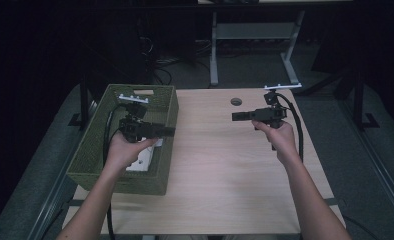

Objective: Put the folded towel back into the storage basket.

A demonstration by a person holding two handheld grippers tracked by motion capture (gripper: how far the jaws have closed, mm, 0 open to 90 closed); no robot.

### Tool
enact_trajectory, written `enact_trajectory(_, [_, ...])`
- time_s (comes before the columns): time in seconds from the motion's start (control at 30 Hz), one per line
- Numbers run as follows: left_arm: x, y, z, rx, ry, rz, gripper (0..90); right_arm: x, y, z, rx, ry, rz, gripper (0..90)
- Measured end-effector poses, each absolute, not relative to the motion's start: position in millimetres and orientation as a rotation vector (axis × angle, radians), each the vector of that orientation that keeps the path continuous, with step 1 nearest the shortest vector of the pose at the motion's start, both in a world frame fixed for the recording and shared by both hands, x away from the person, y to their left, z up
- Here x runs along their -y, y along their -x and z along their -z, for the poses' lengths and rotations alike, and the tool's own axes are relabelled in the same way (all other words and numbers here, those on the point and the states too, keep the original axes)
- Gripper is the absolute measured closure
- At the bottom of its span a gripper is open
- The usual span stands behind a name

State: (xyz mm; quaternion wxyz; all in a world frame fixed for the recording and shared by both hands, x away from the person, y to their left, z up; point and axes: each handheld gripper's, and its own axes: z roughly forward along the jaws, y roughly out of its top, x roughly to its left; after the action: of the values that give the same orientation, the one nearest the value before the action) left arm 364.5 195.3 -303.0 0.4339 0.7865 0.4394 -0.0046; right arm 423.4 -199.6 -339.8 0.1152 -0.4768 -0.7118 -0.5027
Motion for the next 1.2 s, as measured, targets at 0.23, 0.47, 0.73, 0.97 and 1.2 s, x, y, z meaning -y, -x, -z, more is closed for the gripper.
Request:
enact_trajectory(0.23, [-179,-364,308,-1.073,-1.958,0.03,40.2,216,-418,345,2.07,1.433,1.471,37.1])
enact_trajectory(0.47, [-162,-364,315,-1.056,-1.974,0.052,38.3,233,-411,349,2.054,1.46,1.475,36.6])
enact_trajectory(0.73, [-148,-363,321,-1.05,-1.986,0.064,35.4,249,-405,356,2.034,1.486,1.472,35.8])
enact_trajectory(0.97, [-135,-361,325,-1.04,-1.994,0.07,31.0,259,-399,362,2.025,1.499,1.471,34.6])
enact_trajectory(1.2, [-126,-358,331,-1.037,-1.988,0.08,28.1,270,-392,367,2.01,1.514,1.474,33.6])
